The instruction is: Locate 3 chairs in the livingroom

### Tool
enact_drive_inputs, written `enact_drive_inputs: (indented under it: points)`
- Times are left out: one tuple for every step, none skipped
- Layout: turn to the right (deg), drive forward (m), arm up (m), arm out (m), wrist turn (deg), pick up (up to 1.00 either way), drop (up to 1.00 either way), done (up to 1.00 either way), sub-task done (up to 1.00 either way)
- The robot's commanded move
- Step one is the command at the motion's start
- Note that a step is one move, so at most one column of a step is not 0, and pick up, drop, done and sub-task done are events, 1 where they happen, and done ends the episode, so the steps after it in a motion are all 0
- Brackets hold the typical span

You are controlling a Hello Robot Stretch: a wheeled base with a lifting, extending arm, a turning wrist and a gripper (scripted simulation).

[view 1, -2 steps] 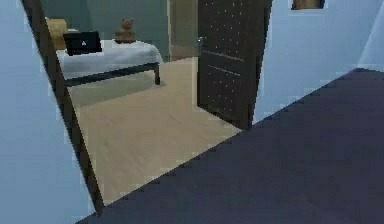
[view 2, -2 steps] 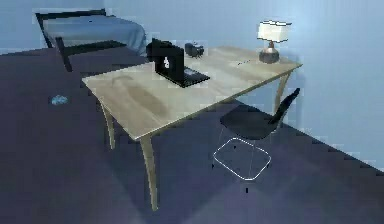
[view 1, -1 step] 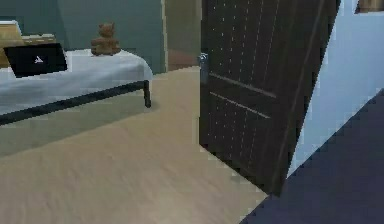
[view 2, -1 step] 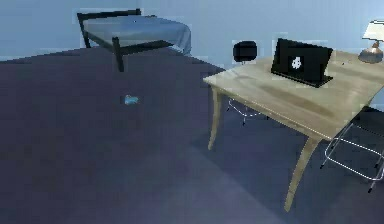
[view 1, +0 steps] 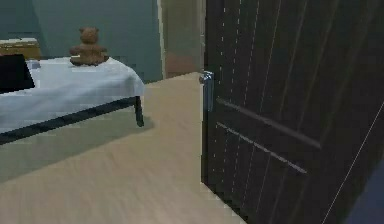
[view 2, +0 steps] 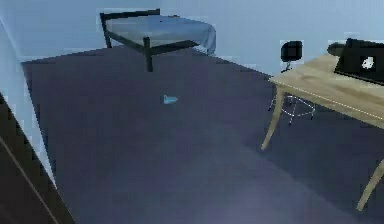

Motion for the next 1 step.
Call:
enact_drive_inputs:
  points:
    - [-27.0, 0.00, 0.00, 0.00, 0.0, 0.00, 0.00, 0.00, 0.00]
